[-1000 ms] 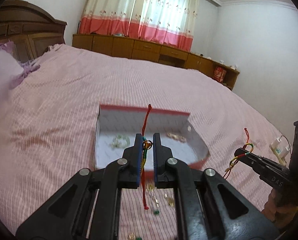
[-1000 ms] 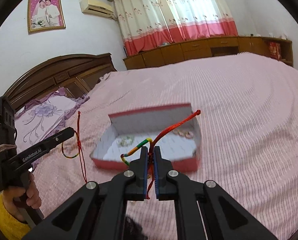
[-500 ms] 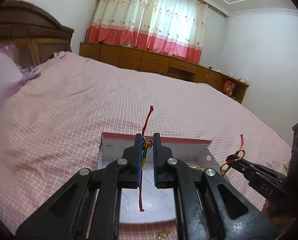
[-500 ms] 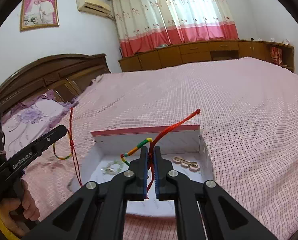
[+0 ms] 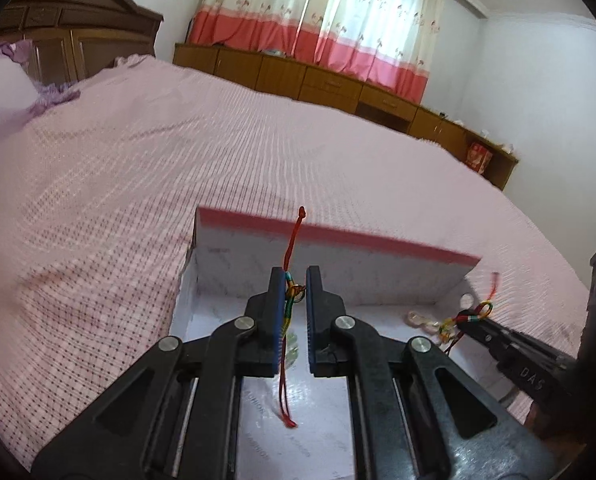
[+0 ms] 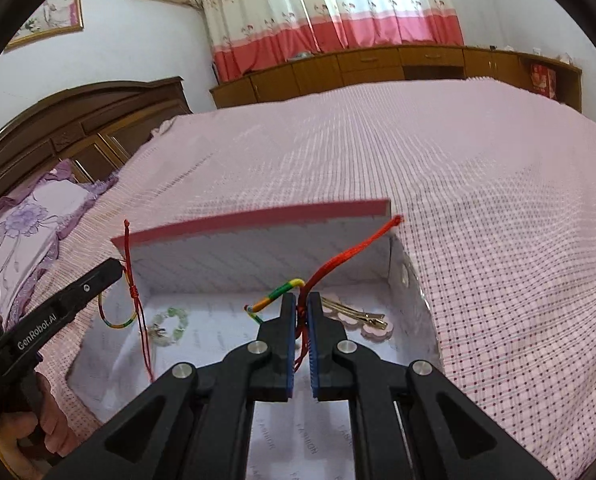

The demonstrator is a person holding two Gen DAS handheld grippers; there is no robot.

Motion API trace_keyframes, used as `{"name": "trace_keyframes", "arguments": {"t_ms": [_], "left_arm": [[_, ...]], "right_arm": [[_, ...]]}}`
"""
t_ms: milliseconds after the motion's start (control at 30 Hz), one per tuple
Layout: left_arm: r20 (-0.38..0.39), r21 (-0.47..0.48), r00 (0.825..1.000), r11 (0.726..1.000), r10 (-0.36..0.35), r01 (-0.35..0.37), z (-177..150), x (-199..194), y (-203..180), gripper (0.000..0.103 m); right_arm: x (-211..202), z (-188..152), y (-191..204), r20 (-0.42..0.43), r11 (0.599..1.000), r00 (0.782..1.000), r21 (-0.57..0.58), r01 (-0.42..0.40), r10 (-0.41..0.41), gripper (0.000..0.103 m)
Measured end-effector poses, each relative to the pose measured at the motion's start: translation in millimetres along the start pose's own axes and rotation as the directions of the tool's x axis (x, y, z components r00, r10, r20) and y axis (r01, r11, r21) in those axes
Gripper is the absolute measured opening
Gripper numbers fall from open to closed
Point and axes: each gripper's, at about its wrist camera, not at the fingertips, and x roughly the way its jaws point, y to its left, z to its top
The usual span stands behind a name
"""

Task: Organize jewelry
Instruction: 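Carry both red bracelets into the box and open both tools to release them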

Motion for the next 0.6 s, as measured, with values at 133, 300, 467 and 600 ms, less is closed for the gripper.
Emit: {"name": "trace_keyframes", "arguments": {"t_ms": [133,300,467,600], "left_arm": [[-0.038,0.02,0.999,1.0,0.008,-0.007,-6,7,0,0.002],[-0.062,0.048,0.998,0.998,0.033,-0.03,-9,10,-4,0.009],[-0.071,0.053,0.997,0.998,0.022,-0.018,-7,3,-10,0.022],[-0.064,0.039,0.998,0.999,0.018,-0.015,-5,-16,-7,0.024]], "right_arm": [[7,-3,-3,-0.019,1.0,1.0,0.009,0.007,-0.007,0.008],[10,-3,-4,-0.03,1.0,0.999,0.017,0.016,-0.015,0.021],[1,0,-2,-0.016,1.0,1.0,0.025,0.005,-0.005,0.034],[-17,3,-2,0.004,0.999,1.0,0.035,-0.016,0.016,0.037]]}}
